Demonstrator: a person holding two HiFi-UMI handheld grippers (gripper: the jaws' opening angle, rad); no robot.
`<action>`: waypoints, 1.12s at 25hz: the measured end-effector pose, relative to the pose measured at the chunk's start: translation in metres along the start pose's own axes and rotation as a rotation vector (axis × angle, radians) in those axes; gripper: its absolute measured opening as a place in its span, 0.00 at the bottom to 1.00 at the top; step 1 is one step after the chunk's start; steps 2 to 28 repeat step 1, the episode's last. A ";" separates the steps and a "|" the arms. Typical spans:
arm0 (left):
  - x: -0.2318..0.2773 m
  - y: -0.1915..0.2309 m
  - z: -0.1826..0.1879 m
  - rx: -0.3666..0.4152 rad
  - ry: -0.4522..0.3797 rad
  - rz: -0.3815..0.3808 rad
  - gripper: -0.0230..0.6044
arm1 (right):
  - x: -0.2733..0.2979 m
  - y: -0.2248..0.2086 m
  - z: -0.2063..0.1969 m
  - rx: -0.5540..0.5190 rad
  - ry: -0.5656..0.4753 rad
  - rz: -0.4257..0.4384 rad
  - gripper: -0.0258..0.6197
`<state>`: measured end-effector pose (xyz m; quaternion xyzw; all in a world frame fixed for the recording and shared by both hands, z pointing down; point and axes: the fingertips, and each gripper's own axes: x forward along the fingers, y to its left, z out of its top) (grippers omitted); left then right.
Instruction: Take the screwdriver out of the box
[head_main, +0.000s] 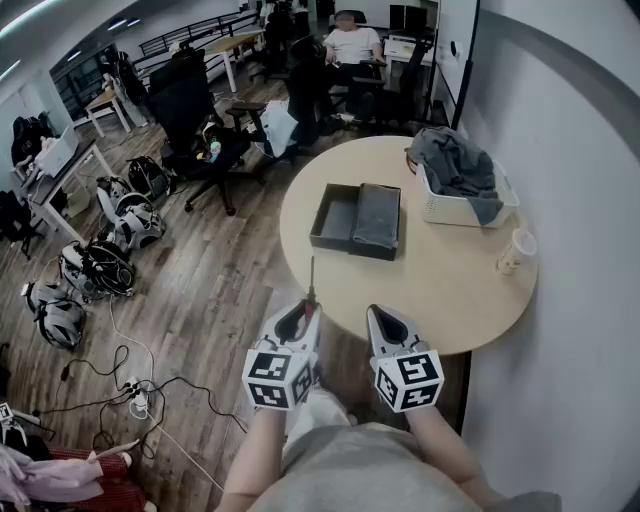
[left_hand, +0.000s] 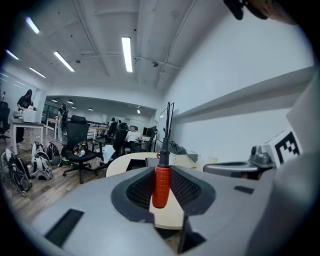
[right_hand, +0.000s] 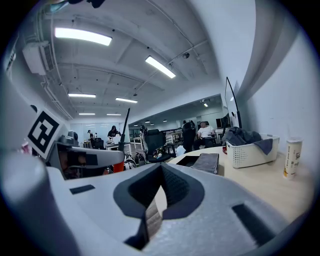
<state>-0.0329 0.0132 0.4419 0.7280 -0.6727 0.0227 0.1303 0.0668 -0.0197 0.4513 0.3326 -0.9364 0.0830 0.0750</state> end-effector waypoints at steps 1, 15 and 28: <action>0.000 -0.001 0.000 0.000 0.000 -0.001 0.17 | 0.000 0.000 0.000 0.000 0.000 0.000 0.04; 0.000 -0.001 0.000 0.000 0.000 -0.001 0.17 | 0.000 0.000 0.000 0.000 0.000 0.000 0.04; 0.000 -0.001 0.000 0.000 0.000 -0.001 0.17 | 0.000 0.000 0.000 0.000 0.000 0.000 0.04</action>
